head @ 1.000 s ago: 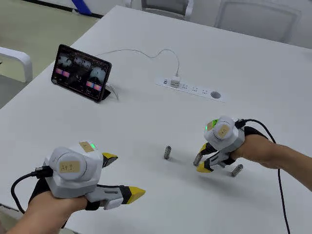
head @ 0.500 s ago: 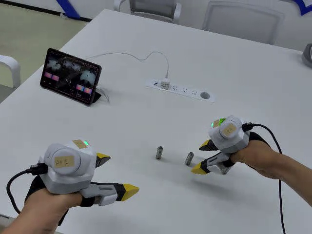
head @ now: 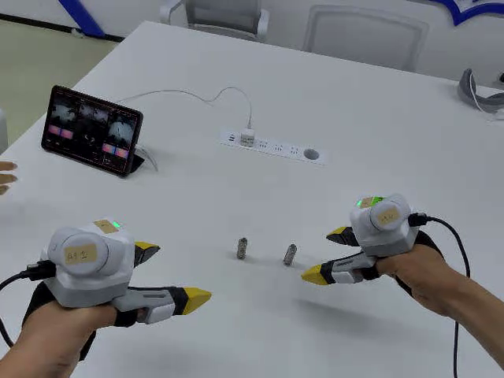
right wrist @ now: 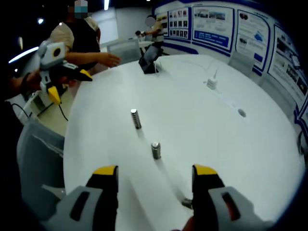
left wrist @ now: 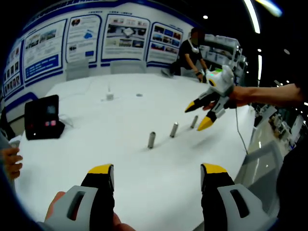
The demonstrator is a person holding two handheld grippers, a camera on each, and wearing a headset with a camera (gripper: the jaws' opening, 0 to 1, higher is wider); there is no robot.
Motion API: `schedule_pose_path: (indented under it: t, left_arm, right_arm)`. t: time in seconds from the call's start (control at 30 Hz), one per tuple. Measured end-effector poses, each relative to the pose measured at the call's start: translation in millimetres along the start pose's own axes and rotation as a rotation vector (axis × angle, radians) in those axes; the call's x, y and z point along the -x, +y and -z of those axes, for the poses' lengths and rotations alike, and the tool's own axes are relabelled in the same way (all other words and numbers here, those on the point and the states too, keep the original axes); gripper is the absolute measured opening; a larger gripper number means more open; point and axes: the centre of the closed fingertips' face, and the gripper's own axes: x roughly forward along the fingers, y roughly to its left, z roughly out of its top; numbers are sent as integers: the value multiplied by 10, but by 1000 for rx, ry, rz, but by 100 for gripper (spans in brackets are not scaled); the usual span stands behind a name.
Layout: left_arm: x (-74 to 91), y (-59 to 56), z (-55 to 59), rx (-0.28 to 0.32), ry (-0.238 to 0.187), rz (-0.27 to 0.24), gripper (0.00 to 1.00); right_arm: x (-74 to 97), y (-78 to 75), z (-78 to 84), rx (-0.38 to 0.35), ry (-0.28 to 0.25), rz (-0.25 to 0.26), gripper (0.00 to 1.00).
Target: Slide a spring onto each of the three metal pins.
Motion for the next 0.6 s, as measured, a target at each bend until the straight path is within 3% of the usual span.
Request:
schedule_pose_path:
  t: [0.2, 0.6]
  left_arm:
    - [-13, -25, -17, -8, 5, 8, 76]
    - [-29, -28, -81, -20, 5, 15, 79]
  right_arm:
    - [185, 60, 44, -89, -77, 46, 70]
    - [483, 98, 227, -221, -164, 109, 76]
